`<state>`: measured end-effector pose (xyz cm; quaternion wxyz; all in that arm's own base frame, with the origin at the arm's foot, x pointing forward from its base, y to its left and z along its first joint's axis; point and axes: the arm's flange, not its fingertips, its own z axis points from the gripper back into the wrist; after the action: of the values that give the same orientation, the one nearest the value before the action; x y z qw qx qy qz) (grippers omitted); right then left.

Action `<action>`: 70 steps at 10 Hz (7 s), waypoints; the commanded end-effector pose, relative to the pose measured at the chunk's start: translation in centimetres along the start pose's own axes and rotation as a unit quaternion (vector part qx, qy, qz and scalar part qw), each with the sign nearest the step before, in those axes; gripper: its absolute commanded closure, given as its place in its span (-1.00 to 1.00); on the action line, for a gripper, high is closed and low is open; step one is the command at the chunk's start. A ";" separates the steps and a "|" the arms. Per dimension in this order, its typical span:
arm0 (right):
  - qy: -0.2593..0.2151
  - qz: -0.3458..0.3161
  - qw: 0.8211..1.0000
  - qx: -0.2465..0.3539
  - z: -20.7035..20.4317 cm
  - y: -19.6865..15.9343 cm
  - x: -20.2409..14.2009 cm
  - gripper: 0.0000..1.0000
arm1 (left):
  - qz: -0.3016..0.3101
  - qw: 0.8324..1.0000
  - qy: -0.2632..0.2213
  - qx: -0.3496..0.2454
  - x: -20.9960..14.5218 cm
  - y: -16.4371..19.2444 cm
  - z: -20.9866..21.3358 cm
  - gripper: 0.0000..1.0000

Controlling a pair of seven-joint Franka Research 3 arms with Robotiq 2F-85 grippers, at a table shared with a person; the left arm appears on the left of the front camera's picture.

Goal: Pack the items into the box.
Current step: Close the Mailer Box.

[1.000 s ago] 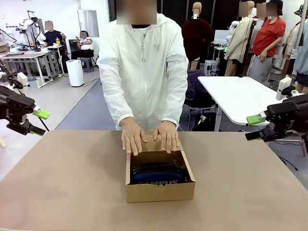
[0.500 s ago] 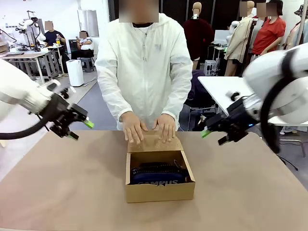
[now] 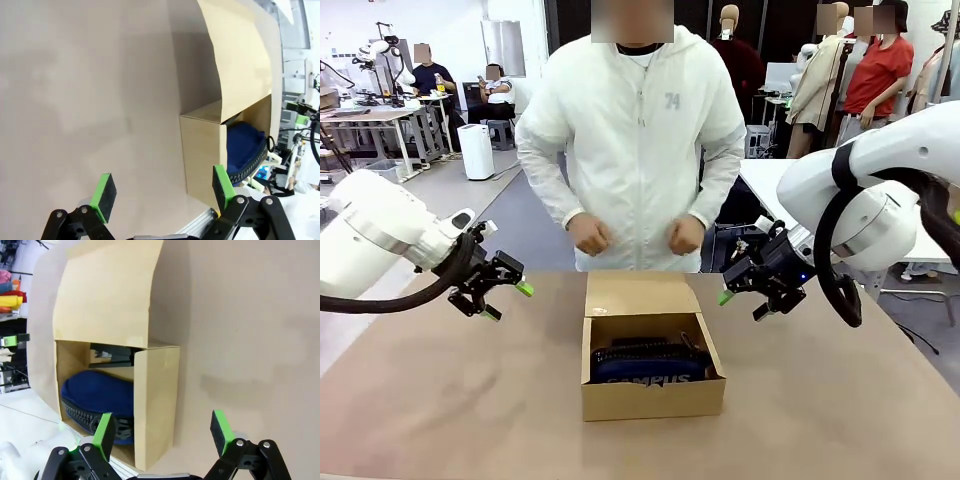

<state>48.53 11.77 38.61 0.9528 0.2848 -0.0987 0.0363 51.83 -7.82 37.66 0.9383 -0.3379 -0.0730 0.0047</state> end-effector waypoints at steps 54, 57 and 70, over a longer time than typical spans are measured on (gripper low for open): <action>-0.095 0.356 0.842 0.393 -7.2 -2.3 7.4 -0.10 | -0.132 0.896 -0.088 -0.415 -3.7 -7.6 -10.0 -0.09; -0.084 0.417 0.782 0.455 -5.7 -2.4 5.6 -0.10 | -0.143 0.897 -0.101 -0.406 -4.4 -7.6 -10.6 -0.09; -0.089 0.545 0.698 0.456 -6.8 -6.4 -1.6 -1.00 | -0.338 0.858 -0.110 -0.370 -14.7 -7.7 -13.4 -1.00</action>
<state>49.50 10.78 29.45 0.5120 0.5931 -0.2891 0.5500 39.46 -22.78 30.64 0.6736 -0.6160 -0.2729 -0.3039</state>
